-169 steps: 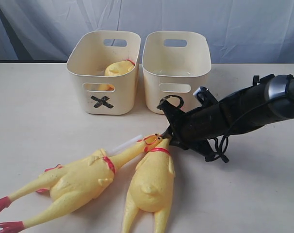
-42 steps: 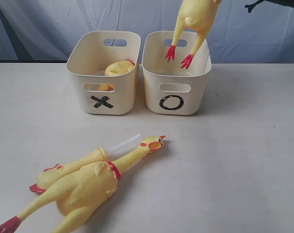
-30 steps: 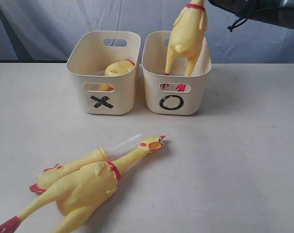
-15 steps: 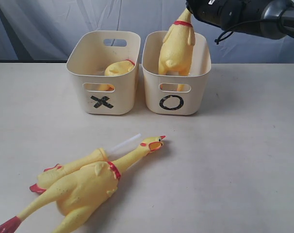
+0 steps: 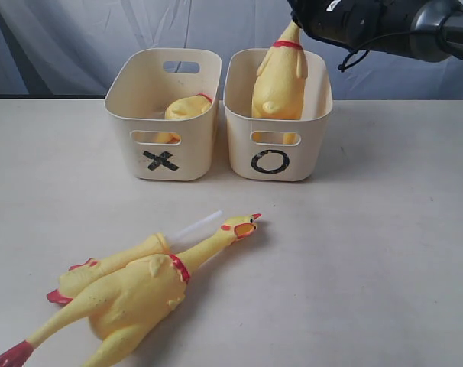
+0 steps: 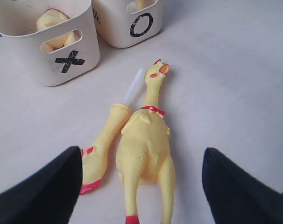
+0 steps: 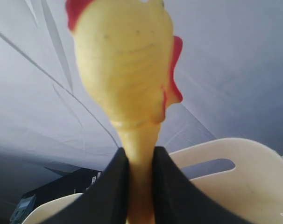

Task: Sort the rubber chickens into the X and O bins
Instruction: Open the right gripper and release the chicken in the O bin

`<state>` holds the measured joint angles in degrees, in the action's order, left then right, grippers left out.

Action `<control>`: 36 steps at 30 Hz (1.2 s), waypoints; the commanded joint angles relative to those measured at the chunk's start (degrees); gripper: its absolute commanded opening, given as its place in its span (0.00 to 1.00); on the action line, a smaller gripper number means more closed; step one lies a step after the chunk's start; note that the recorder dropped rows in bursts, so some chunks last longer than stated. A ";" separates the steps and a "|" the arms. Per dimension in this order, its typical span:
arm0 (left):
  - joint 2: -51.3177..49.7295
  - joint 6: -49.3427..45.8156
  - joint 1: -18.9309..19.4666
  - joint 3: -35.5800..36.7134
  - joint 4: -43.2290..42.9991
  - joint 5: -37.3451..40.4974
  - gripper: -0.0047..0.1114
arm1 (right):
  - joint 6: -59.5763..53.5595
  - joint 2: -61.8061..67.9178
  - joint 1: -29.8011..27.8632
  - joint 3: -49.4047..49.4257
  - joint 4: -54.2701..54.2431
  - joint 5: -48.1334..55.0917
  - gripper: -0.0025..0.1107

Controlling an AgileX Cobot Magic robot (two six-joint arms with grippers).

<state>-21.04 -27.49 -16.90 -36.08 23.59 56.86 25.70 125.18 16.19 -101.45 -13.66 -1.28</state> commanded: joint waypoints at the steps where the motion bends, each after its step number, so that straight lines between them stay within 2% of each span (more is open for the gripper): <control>1: 0.35 0.29 0.18 0.09 -0.27 0.16 0.62 | -0.16 -0.59 -0.15 -0.58 1.98 0.39 0.01; 19: 0.35 0.29 0.18 0.09 -0.27 0.16 0.62 | -0.36 -0.59 -0.15 -0.58 3.26 2.03 0.02; 21: 0.35 0.29 0.18 0.09 -0.27 0.16 0.62 | -0.36 -0.59 -0.15 -0.58 3.26 2.03 0.07; 25: 0.35 0.29 0.18 0.09 -0.27 0.16 0.62 | -0.36 -0.59 -0.15 -0.58 3.26 2.03 0.28; 27: 0.35 0.29 0.18 0.09 -0.27 0.16 0.62 | -0.36 -0.59 -0.15 -0.58 3.26 2.03 0.36; 36: 0.35 0.29 0.18 0.09 -0.27 0.16 0.62 | -0.36 -0.59 -0.15 -0.58 3.26 2.03 0.38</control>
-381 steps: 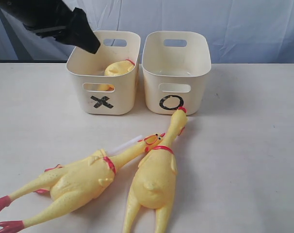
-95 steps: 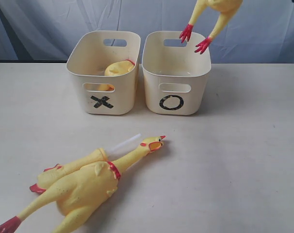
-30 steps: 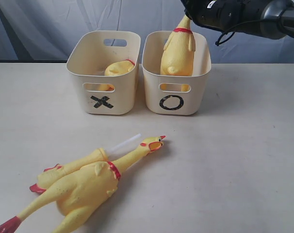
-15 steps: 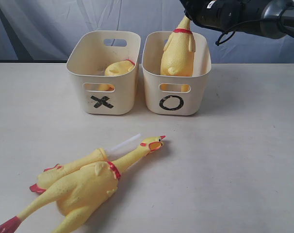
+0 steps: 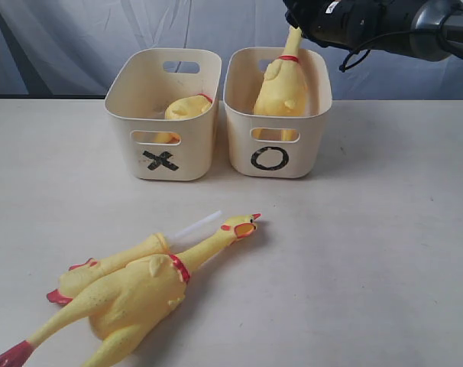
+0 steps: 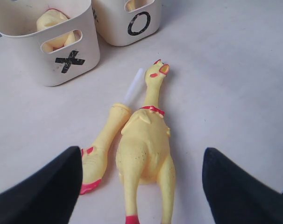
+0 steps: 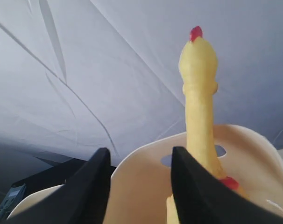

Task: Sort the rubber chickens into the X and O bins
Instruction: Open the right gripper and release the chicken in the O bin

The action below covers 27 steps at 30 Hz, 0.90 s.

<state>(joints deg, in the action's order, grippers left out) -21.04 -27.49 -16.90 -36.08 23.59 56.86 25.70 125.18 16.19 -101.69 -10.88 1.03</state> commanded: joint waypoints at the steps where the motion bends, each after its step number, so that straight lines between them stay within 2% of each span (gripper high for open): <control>1: 0.35 0.29 0.18 0.09 -0.27 0.16 0.62 | -0.36 -0.59 -0.15 -0.35 0.49 -0.28 0.38; 17: 0.35 0.29 0.18 0.09 -0.27 0.16 0.62 | -0.56 -2.21 -0.15 -0.35 2.63 3.73 0.38; 20: 0.35 0.29 0.18 0.09 -0.37 0.14 0.62 | -0.56 -4.29 -0.15 -0.35 7.43 4.40 0.30; 25: 0.35 0.29 0.18 0.09 -0.55 0.03 0.62 | -0.56 -8.33 -0.15 -0.35 15.52 9.59 0.01; 27: 0.35 0.29 0.18 0.09 -0.55 0.03 0.62 | -0.81 -9.83 -0.15 -0.35 18.26 13.14 0.01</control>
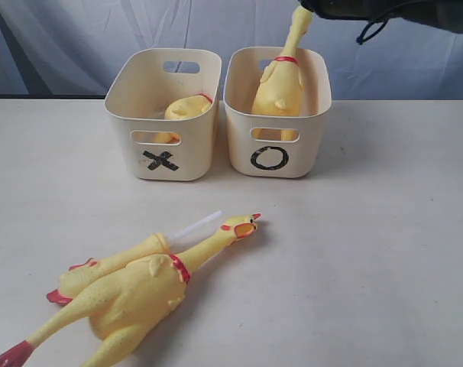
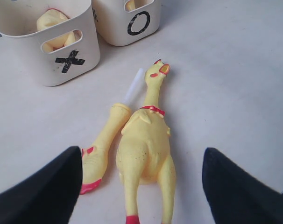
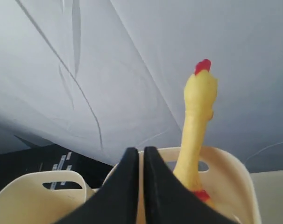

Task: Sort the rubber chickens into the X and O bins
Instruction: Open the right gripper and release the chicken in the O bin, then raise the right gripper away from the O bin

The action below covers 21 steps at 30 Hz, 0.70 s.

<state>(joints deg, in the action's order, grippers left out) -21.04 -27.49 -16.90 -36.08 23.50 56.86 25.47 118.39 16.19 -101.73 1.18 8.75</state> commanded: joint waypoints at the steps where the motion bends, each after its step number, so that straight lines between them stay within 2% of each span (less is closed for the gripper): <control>1: 0.35 0.29 0.18 0.09 -0.46 0.03 0.62 | -0.84 -3.85 -0.15 -0.30 7.51 7.36 0.01; 5: 0.35 0.29 0.18 0.09 -0.46 0.03 0.62 | -3.40 -6.96 -0.15 -0.30 12.21 13.79 0.01; 10: 0.35 0.29 0.18 0.09 -0.46 0.03 0.62 | -8.68 -11.06 -0.15 -0.30 11.93 22.39 0.01; 18: 0.35 0.29 0.18 0.09 -0.46 0.03 0.62 | -18.13 -16.47 -0.15 -0.20 -0.42 34.64 0.01; 21: 0.35 0.29 0.18 0.09 -0.46 0.03 0.62 | -22.19 -18.24 -0.15 -0.20 -8.89 40.67 0.01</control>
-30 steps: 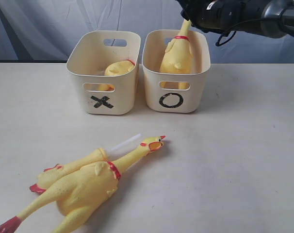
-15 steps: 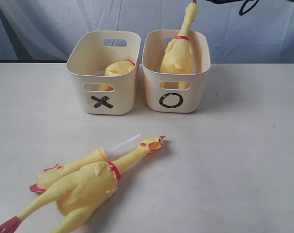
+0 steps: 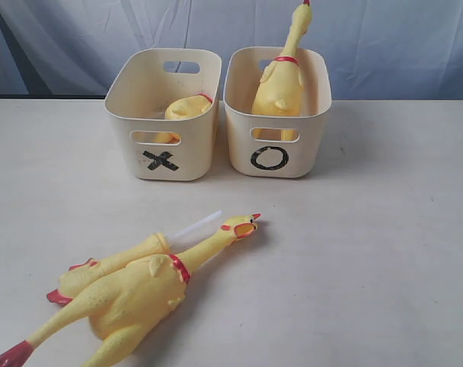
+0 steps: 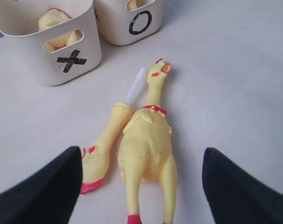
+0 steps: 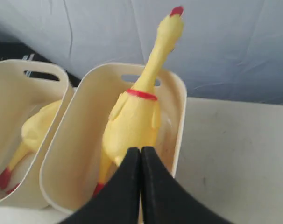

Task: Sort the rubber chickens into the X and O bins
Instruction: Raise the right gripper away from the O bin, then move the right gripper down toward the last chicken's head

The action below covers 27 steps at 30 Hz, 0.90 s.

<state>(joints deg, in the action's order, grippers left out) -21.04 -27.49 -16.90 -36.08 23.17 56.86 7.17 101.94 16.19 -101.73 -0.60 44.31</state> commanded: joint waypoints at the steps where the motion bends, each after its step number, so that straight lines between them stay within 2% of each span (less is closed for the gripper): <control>1: 0.35 0.29 0.18 0.09 -0.13 0.03 0.62 | -4.21 -2.53 -0.03 -0.20 -11.86 8.09 0.01; 3: 0.35 0.29 0.18 0.09 -0.13 0.03 0.62 | -4.21 -2.88 0.89 -0.20 -17.54 12.66 0.01; 5: 0.35 0.29 0.18 0.09 -0.13 0.03 0.62 | -4.21 -3.59 3.47 1.70 -17.91 13.81 0.01; 9: 0.35 0.29 0.18 0.09 -0.10 0.13 0.62 | -3.99 -6.27 9.25 11.28 -19.96 7.87 0.01; 18: 0.35 0.29 0.18 0.09 -0.10 0.13 0.62 | -3.99 -14.35 19.58 39.00 -30.46 -16.68 0.01; 23: 0.35 0.29 0.18 0.09 -0.10 0.13 0.62 | -3.99 -14.99 24.27 52.00 -44.09 -32.96 0.01; 27: 0.35 0.29 0.18 0.09 -0.10 0.13 0.62 | -3.99 -14.49 27.95 57.71 -52.10 -42.07 0.01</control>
<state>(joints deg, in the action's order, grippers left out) -21.04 -27.49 -16.90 -36.08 23.13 56.86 3.58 87.57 42.06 -46.97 -47.16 9.59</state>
